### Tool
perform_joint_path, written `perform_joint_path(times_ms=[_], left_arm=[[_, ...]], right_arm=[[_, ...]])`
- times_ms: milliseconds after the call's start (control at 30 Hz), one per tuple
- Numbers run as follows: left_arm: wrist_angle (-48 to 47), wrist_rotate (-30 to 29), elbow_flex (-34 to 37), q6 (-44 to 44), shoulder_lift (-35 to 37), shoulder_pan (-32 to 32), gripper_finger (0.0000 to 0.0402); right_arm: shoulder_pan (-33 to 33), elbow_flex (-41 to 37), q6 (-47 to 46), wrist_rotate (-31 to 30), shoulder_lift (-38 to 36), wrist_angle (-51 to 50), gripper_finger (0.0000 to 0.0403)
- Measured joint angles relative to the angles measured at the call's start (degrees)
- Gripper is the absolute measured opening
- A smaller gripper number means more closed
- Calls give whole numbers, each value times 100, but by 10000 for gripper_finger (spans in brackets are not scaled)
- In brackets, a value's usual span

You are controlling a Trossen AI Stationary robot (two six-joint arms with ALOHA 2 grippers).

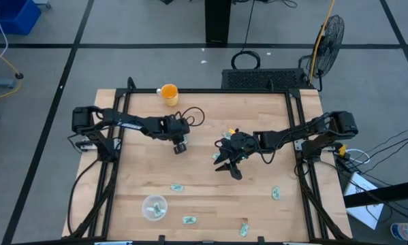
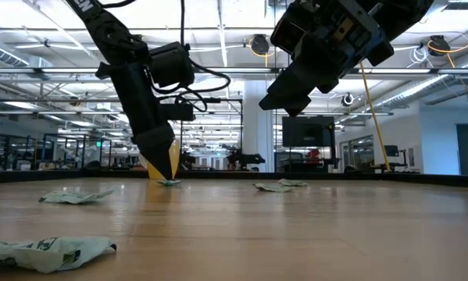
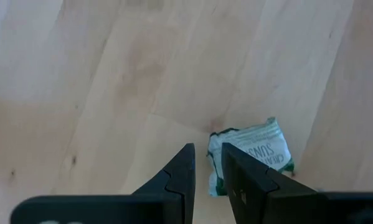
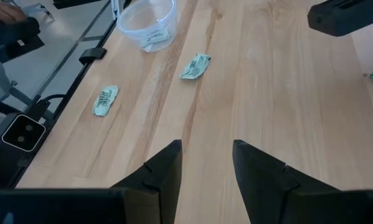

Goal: Pick and place Stevia / Truvia into bins
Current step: Put the stevia packet into the transparent container

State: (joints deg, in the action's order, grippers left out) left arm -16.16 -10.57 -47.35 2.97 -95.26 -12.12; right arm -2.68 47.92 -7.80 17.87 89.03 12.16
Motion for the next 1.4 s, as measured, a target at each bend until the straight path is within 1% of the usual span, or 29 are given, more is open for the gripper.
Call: perform_joint_path(times_ms=[333, 433, 533, 667, 733, 1000, 1067, 1267, 1400], left_arm=[[5, 3, 0, 15, 0, 2, 85], [147, 11, 0, -36, 0, -29, 83], [335, 62, 0, -95, 0, -94, 60], [282, 254, -2, -97, 0, -179, 11], [179, 267, -2, -99, 0, -201, 8], [170, 262, -2, -289, 0, -201, 35], [167, 260, -2, -312, 0, -201, 50], [136, 264, -2, -287, 0, -183, 115], [129, 232, -2, -293, 2, -172, 139]], right_arm=[[2, 0, 121, 0, 0, 2, 134], [2, 0, 121, -2, 0, 1, 134], [2, 0, 119, 0, 0, 2, 134], [-2, 0, 4, 0, 0, 0, 134], [-2, 0, -74, 0, 0, 0, 134], [-2, 0, -91, 0, 0, -4, 134], [-4, 0, -91, 0, 0, -4, 134], [-4, 0, -70, 2, 0, -4, 134], [-4, 0, -41, 2, 1, -6, 134]])
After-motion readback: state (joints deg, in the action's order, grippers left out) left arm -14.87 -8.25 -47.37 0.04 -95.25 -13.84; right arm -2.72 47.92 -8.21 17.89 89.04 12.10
